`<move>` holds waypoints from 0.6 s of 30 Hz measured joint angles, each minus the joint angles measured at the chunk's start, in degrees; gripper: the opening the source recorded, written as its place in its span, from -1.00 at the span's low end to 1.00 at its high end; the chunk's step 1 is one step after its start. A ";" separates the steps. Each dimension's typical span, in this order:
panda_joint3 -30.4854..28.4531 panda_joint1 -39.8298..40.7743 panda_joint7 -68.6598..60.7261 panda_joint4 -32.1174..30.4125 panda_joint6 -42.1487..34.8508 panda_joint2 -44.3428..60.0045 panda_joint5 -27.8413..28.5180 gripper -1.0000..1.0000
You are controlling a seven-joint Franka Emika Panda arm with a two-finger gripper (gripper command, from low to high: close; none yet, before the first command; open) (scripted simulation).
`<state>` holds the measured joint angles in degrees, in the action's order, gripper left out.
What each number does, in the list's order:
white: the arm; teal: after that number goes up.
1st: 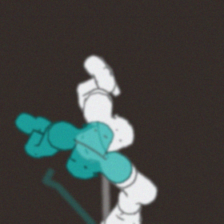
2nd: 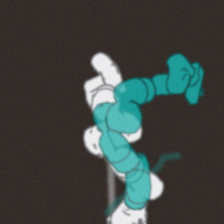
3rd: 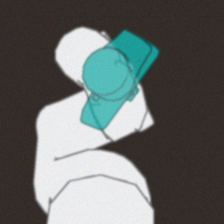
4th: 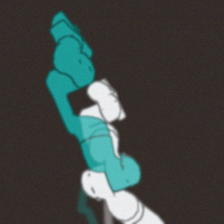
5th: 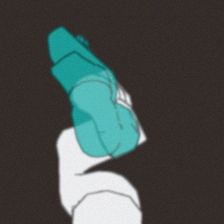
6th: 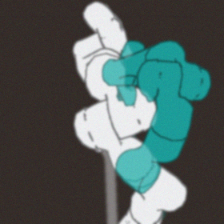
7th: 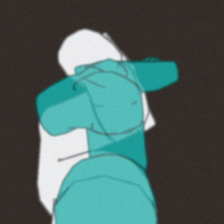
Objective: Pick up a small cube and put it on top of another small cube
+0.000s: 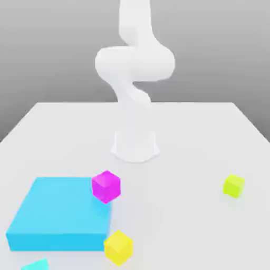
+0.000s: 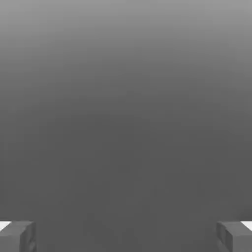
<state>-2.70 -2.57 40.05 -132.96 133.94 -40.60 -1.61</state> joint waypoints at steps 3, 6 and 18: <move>-3.48 -3.33 -7.25 -1.48 2.74 6.53 -1.97 0.00; -6.54 -6.20 -14.35 -2.90 5.34 12.81 -4.10 0.00; -12.98 -12.04 -42.55 -8.51 15.65 37.83 -12.53 0.00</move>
<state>-15.67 -14.61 -2.50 -141.46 149.59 -2.77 -14.15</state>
